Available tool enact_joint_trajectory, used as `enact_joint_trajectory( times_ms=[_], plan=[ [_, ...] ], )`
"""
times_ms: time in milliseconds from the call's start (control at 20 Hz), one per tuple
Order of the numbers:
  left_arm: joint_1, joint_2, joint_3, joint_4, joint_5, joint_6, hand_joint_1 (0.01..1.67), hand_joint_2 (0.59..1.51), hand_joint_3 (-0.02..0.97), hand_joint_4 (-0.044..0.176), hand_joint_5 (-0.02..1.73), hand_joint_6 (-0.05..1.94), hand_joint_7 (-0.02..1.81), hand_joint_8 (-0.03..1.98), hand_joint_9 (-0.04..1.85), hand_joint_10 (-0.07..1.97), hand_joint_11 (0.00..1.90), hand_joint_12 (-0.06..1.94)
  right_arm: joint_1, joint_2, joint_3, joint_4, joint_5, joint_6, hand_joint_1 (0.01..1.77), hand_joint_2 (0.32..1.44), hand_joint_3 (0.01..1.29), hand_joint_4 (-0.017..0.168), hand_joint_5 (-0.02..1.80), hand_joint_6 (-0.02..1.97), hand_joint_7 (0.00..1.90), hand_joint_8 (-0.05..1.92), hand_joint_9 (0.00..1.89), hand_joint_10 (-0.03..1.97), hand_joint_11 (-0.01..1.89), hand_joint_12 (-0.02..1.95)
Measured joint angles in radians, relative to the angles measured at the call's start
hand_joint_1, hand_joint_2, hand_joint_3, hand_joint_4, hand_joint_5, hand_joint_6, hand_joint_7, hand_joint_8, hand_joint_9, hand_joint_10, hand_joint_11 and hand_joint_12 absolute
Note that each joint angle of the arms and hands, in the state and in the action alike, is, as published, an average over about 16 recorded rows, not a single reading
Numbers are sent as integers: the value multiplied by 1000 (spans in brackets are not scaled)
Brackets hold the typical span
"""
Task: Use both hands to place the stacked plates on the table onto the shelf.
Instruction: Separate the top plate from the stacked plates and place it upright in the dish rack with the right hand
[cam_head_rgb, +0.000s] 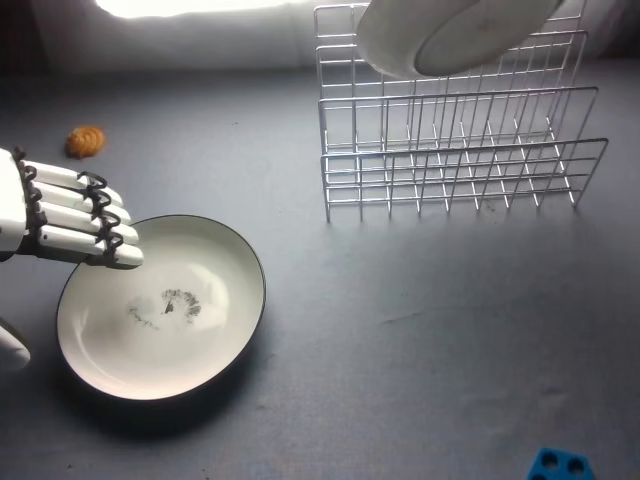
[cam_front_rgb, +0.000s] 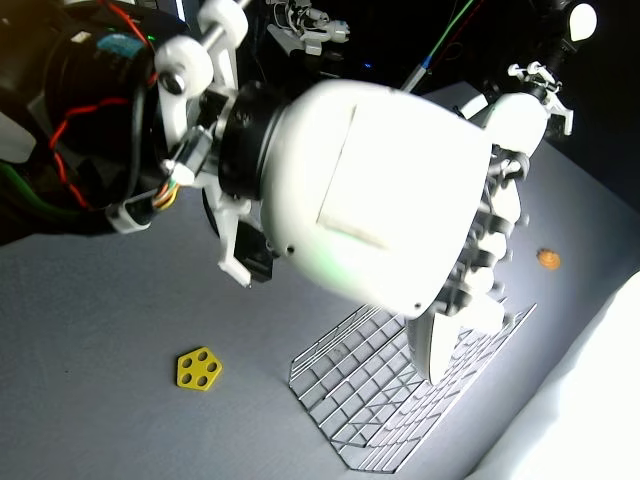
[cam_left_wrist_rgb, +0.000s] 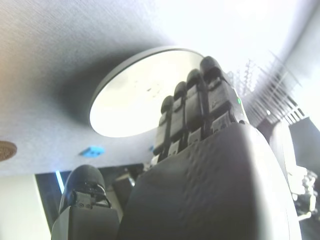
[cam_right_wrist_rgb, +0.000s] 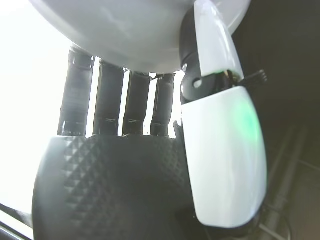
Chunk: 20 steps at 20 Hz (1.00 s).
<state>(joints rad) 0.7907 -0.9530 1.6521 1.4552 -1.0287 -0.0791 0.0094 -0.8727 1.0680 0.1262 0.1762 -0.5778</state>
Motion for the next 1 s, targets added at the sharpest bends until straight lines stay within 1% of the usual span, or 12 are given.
enact_joint_trajectory(
  times_ms=[150, 400, 650, 1000],
  plan=[
    [-6, -2, 1, 6, -3, -7, 16, 1098, 21, 6, 72, 20, 100, 1, 100, 3, 14, 306, 18, -13, 21, 14, -28, 10, 1253, 1071, 12, 7, 870, 1081, 949, 1054, 909, 733, 599, 1405],
    [-22, -3, 1, 18, -6, -16, 16, 1101, 21, 6, 78, 20, 101, 1, 101, 3, 14, 293, 35, -35, 54, 46, -72, 9, 1251, 1074, 13, 6, 865, 1080, 951, 1053, 905, 747, 601, 1411],
    [-35, -3, -3, 32, -10, -21, 16, 1103, 21, 6, 83, 20, 103, 1, 99, 3, 14, 286, 40, -59, 94, 84, -102, 7, 1248, 1075, 13, 5, 862, 1080, 953, 1045, 902, 768, 606, 1405],
    [-58, -1, -7, 46, -19, -26, 16, 1104, 21, 6, 80, 20, 101, 2, 91, 3, 13, 249, 45, -98, 151, 123, -157, 9, 1245, 1077, 13, 1, 863, 1077, 966, 1015, 919, 744, 614, 1392]
  ],
)
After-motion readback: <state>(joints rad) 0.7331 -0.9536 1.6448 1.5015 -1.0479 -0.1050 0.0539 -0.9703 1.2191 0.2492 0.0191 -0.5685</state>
